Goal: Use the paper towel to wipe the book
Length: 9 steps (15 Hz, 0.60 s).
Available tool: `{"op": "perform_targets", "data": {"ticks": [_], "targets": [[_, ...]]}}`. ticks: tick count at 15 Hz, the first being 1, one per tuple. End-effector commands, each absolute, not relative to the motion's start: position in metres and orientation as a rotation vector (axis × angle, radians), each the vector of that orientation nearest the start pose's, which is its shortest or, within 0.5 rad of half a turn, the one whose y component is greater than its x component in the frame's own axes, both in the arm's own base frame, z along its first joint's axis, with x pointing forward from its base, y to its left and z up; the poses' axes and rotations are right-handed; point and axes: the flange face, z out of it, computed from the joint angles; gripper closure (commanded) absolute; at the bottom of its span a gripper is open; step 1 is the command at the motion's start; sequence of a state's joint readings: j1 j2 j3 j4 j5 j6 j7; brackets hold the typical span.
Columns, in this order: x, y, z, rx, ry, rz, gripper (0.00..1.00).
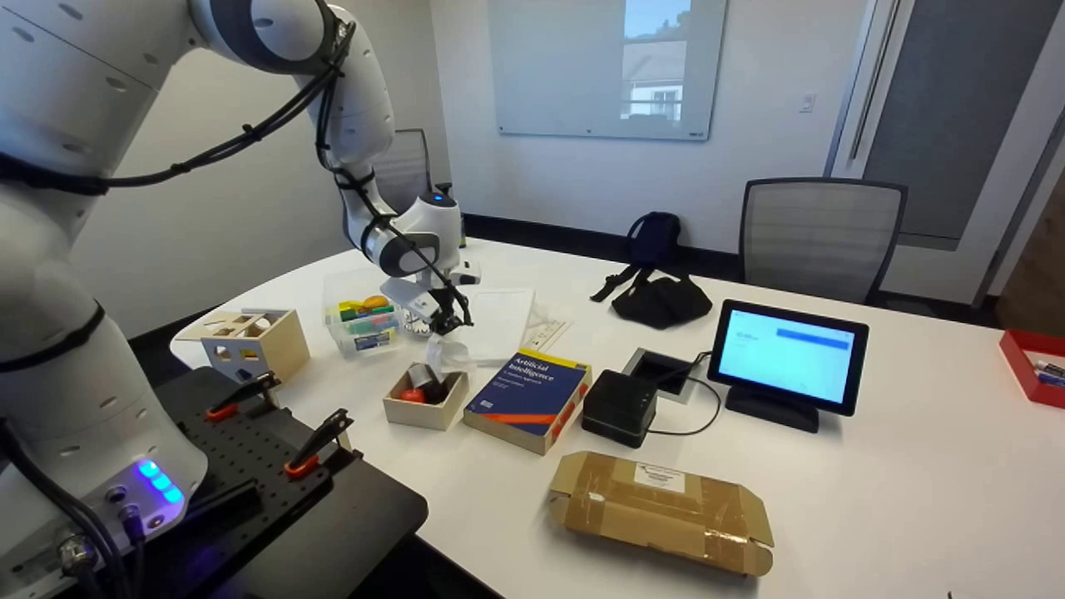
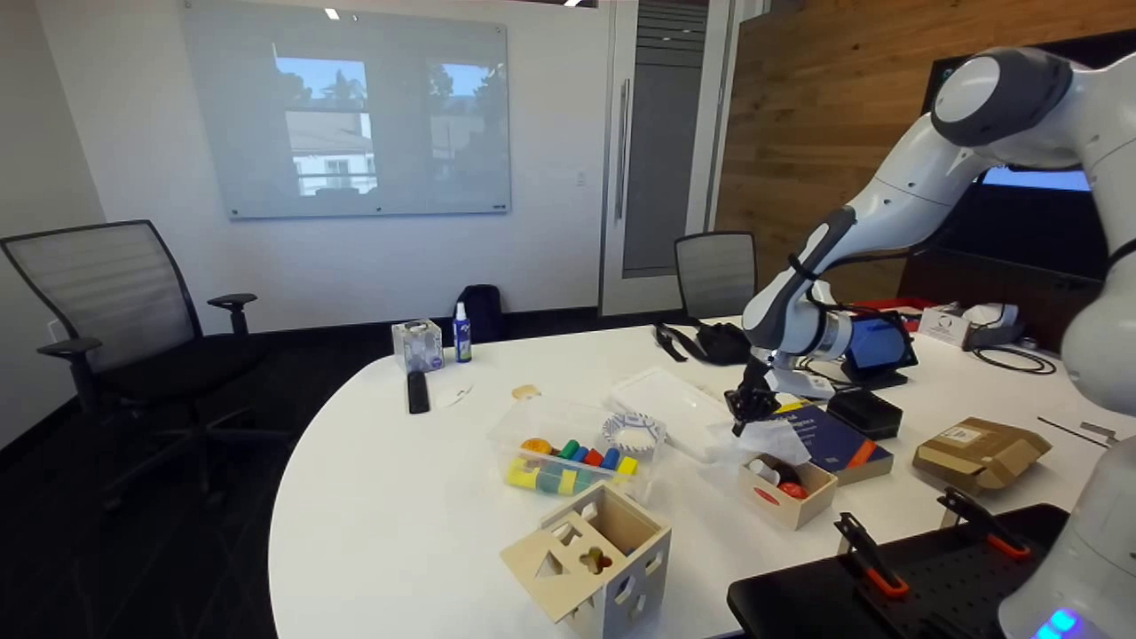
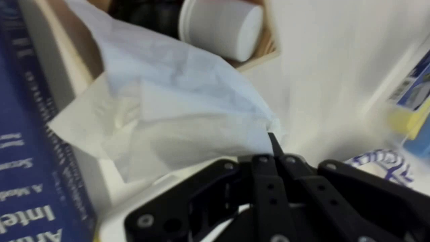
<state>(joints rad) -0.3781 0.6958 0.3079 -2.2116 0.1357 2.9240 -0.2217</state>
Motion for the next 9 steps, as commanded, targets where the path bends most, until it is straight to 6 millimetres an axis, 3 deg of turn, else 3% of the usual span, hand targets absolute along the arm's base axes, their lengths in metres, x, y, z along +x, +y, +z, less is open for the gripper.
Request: {"op": "perform_targets", "data": {"ticks": [1,9], "targets": [[0.505,0.001,0.082,-2.816,-0.136,0.052,1.00],[0.448,0.056,0.057,-2.477,-0.564,0.403,1.00]]}}
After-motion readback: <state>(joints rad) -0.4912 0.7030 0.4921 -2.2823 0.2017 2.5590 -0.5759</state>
